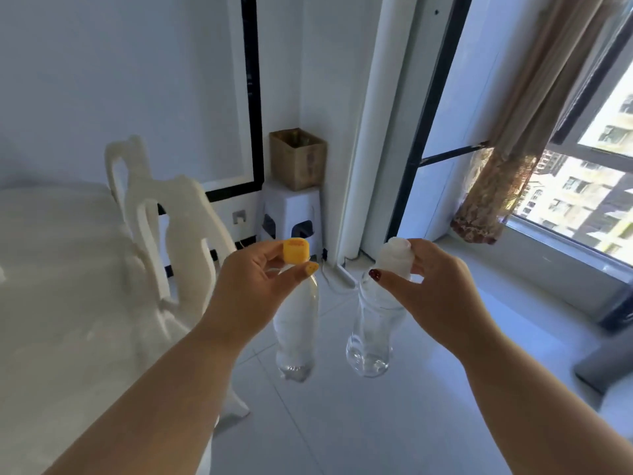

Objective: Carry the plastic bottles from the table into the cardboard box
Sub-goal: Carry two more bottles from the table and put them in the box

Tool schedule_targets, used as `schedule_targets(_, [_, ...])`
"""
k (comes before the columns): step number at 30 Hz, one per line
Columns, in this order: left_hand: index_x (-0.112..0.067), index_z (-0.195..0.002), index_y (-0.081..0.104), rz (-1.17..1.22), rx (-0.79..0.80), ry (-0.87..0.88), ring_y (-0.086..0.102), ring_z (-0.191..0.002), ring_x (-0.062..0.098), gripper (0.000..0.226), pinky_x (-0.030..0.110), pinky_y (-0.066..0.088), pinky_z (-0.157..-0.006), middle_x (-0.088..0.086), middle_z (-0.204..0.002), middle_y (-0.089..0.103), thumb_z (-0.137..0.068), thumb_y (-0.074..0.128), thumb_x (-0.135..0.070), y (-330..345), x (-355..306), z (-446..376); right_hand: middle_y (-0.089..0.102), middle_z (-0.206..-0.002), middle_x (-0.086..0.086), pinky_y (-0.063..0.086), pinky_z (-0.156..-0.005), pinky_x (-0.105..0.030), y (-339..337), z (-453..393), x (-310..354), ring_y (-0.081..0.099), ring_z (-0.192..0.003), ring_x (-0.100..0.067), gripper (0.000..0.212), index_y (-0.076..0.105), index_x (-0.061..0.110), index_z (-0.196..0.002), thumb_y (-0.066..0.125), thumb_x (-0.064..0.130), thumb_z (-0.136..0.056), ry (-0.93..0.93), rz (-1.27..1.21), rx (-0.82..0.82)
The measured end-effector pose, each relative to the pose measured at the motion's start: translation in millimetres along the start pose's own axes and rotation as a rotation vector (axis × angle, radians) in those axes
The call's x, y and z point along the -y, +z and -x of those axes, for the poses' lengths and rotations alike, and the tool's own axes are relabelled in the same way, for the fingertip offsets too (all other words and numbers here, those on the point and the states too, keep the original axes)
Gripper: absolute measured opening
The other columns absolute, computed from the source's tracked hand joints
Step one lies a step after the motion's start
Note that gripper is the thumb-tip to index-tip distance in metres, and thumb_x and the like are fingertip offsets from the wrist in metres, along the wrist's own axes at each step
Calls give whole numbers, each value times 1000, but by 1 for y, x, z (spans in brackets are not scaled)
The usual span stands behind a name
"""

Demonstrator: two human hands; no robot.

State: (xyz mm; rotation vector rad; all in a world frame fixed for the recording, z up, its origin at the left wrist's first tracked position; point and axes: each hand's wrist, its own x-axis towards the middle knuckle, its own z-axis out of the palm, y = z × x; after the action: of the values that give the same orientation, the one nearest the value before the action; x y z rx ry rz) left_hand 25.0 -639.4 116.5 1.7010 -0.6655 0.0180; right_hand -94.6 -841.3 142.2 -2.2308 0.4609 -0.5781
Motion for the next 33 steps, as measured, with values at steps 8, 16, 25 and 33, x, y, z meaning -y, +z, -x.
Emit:
schedule_targets(8, [-40, -97, 68, 10, 46, 48, 68, -89, -14, 26, 2, 48, -78, -34, -83, 71, -71, 72, -43, 85, 37, -138, 75, -92, 10, 58, -83, -31, -15, -143, -69, 70, -90, -7, 33, 70, 19, -103, 82, 34, -75, -10, 8, -55])
schedule_targets(16, [-20, -103, 75, 93, 107, -43, 72, -98, -2, 24, 6, 49, -83, -10, -100, 79, -79, 76, -21, 140, 95, -321, 73, -90, 15, 54, -79, -19, -9, -329, -121, 69, -92, -2, 27, 68, 27, -98, 82, 30, -75, 54, -51, -76])
schedule_targets(25, [-15, -109, 74, 239, 58, -169, 72, -95, -2, 41, 6, 51, -79, -9, -100, 79, -71, 71, -30, 167, 155, -509, 72, -87, 8, 51, -71, -23, 32, -568, -165, 67, -82, -10, 41, 69, 17, -108, 82, 37, -75, 26, -112, 13])
schedule_targets(33, [-27, -91, 77, 263, -170, -241, 75, -87, 7, 29, 13, 55, -69, -5, -89, 81, -64, 79, -18, 171, 210, -699, 73, -103, 8, 56, -89, -35, 91, -792, -164, 68, -100, -13, 49, 67, 23, -116, 82, 41, -73, -98, -111, 181])
